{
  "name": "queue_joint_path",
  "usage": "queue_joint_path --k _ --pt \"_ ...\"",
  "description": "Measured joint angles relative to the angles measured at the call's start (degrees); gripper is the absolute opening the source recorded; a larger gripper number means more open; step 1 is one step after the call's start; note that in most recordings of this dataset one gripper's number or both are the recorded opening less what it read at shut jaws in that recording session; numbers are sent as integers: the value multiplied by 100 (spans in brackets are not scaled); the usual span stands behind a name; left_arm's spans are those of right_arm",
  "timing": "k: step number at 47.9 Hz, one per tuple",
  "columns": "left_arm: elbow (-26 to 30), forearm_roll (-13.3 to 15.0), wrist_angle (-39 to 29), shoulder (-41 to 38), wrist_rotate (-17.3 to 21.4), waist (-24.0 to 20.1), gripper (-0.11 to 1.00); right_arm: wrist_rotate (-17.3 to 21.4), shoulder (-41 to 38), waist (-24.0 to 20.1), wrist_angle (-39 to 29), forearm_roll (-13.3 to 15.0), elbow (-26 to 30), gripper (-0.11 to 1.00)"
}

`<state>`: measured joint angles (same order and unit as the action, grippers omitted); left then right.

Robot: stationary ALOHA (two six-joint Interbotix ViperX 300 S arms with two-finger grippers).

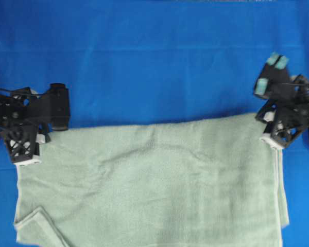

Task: Fold a bath towel.

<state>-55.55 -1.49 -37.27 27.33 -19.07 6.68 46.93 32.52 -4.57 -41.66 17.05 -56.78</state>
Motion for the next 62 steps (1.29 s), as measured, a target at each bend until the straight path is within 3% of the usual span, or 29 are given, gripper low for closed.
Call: queue_joint_path --k 8,13,16,22,27,36,46,55,62 --pt "615 0 -580 879 -141 35 9 0 1099 -18 -554 659 483 8" --pt "1055 0 -800 1318 -334 53 9 53 1547 -18 -721 1371 738 7" --pt "1292 0 -896 1512 -422 53 9 123 1670 26 -738 1942 888 8" --pt "1705 0 -1055 1652 -694 149 9 404 1608 404 -756 2900 1151 7" --pt "1934 0 -1143 1591 -1002 343 9 483 1345 870 -729 3349 1310 7" --pt "2206 0 -1099 1362 -1556 861 9 492 896 1213 -536 3498 1424 8" --pt "2487 -18 -387 914 -1881 1362 9 501 1345 1169 -976 3428 1441 7" --pt "2988 -35 299 141 -1890 1890 9 510 2215 396 -1934 3217 1547 8" --pt "3542 -62 589 -624 -1890 2197 9 536 2399 -369 -2338 3120 1591 8"
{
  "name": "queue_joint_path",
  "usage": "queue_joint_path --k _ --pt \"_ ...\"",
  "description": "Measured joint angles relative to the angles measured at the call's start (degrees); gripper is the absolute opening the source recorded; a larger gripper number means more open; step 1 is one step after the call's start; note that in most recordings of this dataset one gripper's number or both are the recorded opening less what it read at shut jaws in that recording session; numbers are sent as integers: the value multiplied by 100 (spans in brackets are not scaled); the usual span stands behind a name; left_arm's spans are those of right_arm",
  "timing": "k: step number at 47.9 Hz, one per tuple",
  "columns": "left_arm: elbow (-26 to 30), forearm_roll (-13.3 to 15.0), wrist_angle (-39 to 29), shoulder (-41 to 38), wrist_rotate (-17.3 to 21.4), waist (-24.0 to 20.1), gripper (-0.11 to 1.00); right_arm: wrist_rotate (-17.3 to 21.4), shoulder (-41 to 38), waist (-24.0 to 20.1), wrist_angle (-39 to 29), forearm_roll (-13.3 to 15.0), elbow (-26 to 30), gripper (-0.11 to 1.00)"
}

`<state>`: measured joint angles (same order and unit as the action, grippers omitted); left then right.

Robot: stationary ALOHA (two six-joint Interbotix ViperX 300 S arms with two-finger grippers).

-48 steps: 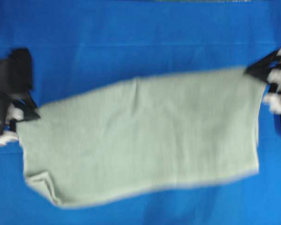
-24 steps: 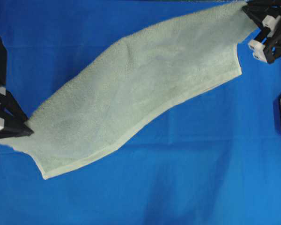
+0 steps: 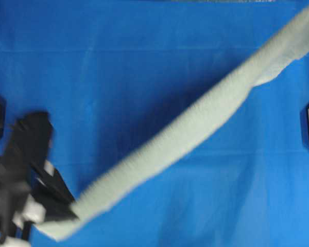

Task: Fold a bath towel.

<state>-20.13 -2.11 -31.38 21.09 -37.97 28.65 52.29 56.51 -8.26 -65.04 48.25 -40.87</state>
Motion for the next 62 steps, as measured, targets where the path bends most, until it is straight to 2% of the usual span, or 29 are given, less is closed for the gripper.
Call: queue_joint_path --k 3,6,13,16,19,22,26,29,34,40,47,55,62 --pt "237 -18 35 -255 0 105 9 9 -44 -220 -44 35 -9 8" --pt "396 -18 53 -439 0 185 9 62 -132 -264 -62 185 -9 8" --pt "369 -26 53 -475 -70 167 9 281 -624 123 26 712 -141 8" --pt "176 -26 70 -439 -193 97 9 334 -1037 606 308 844 -202 8" --pt "-149 -26 123 -360 -378 -35 9 343 -1529 1107 677 844 -220 8" --pt "-545 -26 299 -264 -615 -167 9 325 -2118 1670 1292 773 -220 8" --pt "-1345 -26 642 -44 -1072 -422 9 211 -3085 2426 2268 659 -141 7" --pt "-1802 -26 826 88 -1336 -519 9 88 -3823 2848 2944 633 0 8" --pt "-2646 -35 1046 360 -1802 -633 9 -123 -4896 3296 3753 624 360 8" --pt "-3463 -35 1090 562 -2118 -844 9 -422 -5915 3577 4157 624 914 7" --pt "-4043 -26 1107 677 -2136 -1081 9 -729 -6706 3700 4298 624 1512 7" --pt "-4289 -44 1116 765 -2118 -1213 9 -1063 -6935 3735 4579 624 1819 7" --pt "-4324 -88 1107 782 -2101 -1230 9 -1125 -6952 3814 4729 624 1854 8"
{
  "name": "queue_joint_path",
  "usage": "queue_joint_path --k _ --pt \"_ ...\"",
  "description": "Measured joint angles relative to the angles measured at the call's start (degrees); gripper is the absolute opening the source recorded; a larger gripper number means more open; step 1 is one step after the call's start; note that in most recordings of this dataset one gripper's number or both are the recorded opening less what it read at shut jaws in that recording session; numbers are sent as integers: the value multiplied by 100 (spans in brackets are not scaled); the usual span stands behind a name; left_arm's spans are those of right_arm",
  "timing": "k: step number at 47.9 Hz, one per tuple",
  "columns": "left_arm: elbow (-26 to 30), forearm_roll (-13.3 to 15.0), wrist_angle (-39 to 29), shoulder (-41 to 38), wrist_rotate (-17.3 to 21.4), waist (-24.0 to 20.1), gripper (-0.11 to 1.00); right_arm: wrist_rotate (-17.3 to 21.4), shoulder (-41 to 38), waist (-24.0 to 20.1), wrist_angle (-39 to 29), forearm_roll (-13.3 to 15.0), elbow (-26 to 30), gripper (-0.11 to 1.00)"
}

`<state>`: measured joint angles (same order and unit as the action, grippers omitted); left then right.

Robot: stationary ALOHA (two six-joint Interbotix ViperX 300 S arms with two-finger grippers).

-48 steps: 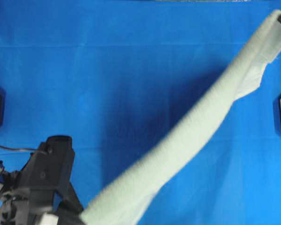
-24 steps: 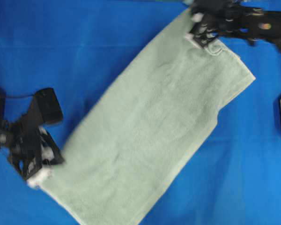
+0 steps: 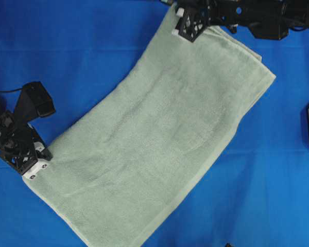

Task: Fold a bath towel.

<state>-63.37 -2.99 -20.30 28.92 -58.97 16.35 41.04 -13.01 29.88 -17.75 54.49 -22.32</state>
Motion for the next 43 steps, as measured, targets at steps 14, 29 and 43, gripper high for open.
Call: queue_joint_path --k 14,29,43 --pt "0 -18 -9 35 114 9 82 53 0 26 -132 -18 0 47" --pt "290 -26 -773 624 642 -193 80 9 984 -18 -1301 -606 -598 67" --pt "343 -26 -1046 1239 1459 -844 80 9 2681 -255 -1063 -1450 -2039 67"
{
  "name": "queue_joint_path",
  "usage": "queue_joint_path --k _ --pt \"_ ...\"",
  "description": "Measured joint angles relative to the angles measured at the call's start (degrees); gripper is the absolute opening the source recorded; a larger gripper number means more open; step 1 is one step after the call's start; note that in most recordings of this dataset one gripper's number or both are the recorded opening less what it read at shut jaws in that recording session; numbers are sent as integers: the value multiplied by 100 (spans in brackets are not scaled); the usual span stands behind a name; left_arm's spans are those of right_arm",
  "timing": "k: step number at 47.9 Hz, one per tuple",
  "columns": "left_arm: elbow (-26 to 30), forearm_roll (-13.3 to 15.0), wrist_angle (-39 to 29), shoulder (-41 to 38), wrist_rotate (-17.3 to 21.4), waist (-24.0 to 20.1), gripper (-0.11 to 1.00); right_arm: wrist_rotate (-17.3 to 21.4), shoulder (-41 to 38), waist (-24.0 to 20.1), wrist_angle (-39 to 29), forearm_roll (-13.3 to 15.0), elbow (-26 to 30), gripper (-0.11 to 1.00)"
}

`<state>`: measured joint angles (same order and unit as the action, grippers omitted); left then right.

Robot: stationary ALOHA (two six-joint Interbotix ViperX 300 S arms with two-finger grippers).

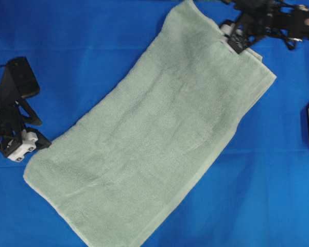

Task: Fold a bath towel.

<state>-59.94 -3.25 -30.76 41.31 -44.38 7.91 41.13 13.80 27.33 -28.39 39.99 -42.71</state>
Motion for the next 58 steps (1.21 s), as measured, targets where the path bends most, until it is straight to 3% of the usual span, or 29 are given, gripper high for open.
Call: queue_joint_path --k 11,20,31,42,45,54,58 --pt "-35 0 0 193 97 -141 80 9 229 18 281 -229 -457 67" --pt "-35 0 0 193 97 -149 80 9 -396 246 431 -229 -519 67" --pt "-35 0 18 185 88 -149 80 70 -1397 791 1239 -229 -615 67" --pt "-35 0 44 185 88 -141 80 79 -1644 958 1644 -237 -615 66" --pt "-35 0 53 185 88 -149 80 105 -1644 958 1670 -264 -642 58" --pt "-35 0 53 193 88 -149 80 114 -1644 896 1696 -369 -712 15" --pt "-35 0 53 193 97 -149 80 123 -1635 896 1705 -492 -729 14"
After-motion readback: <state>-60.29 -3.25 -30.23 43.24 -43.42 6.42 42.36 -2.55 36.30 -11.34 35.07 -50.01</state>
